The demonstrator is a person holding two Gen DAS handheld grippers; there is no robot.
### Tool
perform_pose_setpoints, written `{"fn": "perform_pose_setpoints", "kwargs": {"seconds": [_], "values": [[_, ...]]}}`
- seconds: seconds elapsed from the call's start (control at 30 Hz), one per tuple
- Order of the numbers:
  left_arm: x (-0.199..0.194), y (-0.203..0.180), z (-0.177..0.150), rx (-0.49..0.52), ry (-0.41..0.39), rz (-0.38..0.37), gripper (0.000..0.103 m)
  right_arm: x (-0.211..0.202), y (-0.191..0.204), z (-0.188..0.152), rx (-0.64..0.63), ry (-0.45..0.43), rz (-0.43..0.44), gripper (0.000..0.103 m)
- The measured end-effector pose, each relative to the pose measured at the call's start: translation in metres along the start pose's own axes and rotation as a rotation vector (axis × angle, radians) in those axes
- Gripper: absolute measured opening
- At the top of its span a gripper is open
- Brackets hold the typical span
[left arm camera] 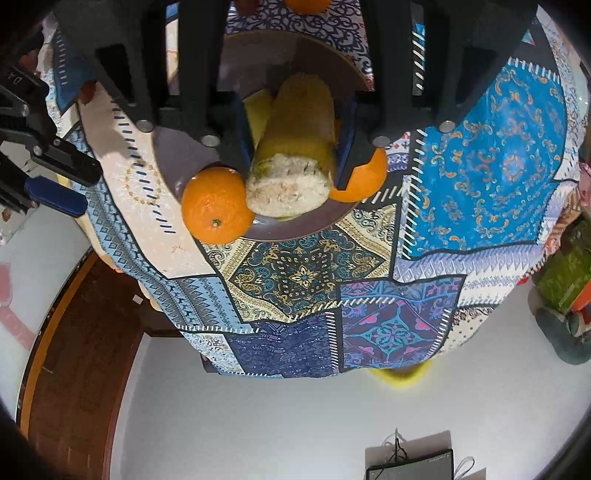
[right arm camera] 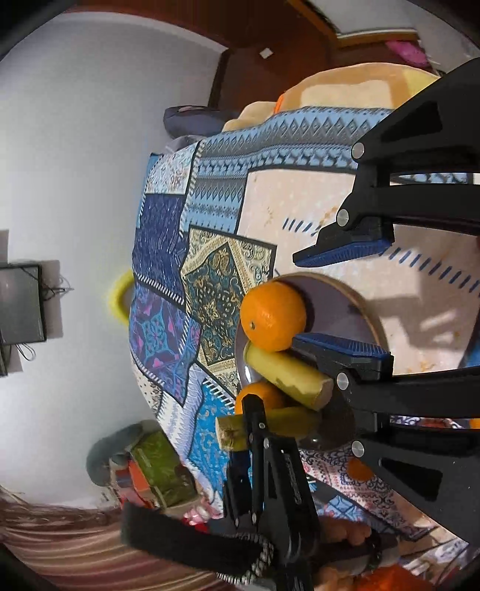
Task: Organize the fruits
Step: 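Carry the corn and cucumber to the brown plate and release them, then grasp the peeled pomelo segment with the left gripper and lift it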
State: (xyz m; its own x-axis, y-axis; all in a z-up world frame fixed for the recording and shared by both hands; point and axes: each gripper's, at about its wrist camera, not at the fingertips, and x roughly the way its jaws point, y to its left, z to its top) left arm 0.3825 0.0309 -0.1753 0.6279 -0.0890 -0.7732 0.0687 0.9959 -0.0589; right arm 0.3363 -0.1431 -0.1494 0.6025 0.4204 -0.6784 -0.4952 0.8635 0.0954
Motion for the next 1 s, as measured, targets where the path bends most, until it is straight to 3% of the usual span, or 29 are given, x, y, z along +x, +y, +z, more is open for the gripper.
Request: {"fn": "perform_pose_setpoints", "kwargs": {"seconds": [0.07,0.2,0.37,0.47,1.0], "values": [[-0.006,-0.001,0.001,-0.011,-0.012,0.005,0.071,-0.006,-0.004,-0.002,0.007,-0.006,-0.005,0.034],[-0.032,-0.006,-0.001,0.028,-0.064,0.050,0.071,-0.018,-0.006,-0.008,0.020,-0.013,-0.009,0.034],[-0.061,-0.007,-0.012,0.046,-0.074,0.055,0.071,-0.041,-0.002,-0.017,0.011,-0.021,-0.017,0.034],[-0.081,-0.006,-0.025,0.040,-0.079,0.047,0.071,-0.055,0.003,-0.022,0.010,-0.030,-0.015,0.040],[-0.145,0.007,-0.103,0.008,-0.020,0.016,0.072,-0.114,0.049,-0.045,0.001,-0.071,0.018,0.050]]}}
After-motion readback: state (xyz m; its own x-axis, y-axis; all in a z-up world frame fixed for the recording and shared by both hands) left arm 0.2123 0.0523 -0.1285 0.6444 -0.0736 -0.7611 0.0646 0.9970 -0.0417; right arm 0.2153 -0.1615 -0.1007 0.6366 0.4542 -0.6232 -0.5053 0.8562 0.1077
